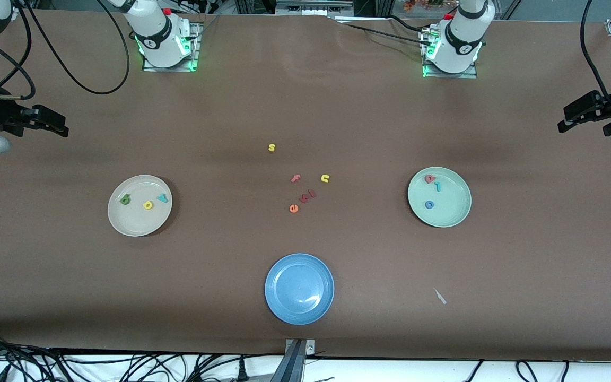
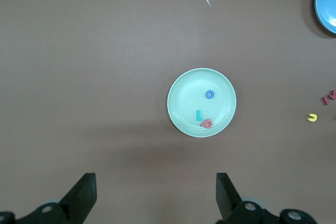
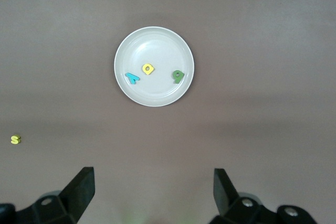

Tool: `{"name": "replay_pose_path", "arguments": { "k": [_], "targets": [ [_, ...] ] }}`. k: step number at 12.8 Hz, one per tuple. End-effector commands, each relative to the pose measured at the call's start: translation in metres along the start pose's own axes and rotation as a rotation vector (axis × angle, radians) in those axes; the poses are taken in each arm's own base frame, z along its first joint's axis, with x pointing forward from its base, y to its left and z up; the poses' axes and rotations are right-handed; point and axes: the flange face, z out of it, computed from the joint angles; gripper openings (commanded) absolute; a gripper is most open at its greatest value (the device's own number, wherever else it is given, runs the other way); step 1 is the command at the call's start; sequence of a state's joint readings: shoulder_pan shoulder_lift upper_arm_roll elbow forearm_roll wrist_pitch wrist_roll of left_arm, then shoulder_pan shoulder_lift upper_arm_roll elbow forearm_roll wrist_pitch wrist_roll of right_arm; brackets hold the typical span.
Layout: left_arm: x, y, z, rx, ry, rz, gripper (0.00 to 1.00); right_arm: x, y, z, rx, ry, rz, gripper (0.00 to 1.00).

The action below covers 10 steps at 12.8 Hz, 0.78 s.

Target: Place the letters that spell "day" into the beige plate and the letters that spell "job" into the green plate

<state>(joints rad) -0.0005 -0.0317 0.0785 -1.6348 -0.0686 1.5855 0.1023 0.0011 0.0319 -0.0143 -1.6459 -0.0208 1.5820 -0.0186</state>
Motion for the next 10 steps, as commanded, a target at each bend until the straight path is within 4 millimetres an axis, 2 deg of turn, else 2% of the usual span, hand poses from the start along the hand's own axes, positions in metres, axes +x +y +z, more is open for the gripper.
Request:
{"name": "replay_pose_path", "arguments": {
  "k": [1,5,6,10],
  "targets": [
    [0.003,0.005,-0.005,0.030,-0.006,0.018,1.00,0.000,0.006,-0.002,0.004,-0.004,0.007,1.00],
    [0.006,0.031,-0.002,0.094,-0.018,0.059,1.00,0.001,0.007,0.000,0.004,-0.007,0.010,1.00],
    [0.006,0.042,-0.011,0.123,-0.001,0.082,1.00,0.001,0.007,0.000,0.004,-0.007,0.010,1.00],
    [0.007,0.043,-0.012,0.111,0.003,0.081,1.00,0.001,0.007,0.000,0.004,-0.007,0.010,1.00]
  ]
}}
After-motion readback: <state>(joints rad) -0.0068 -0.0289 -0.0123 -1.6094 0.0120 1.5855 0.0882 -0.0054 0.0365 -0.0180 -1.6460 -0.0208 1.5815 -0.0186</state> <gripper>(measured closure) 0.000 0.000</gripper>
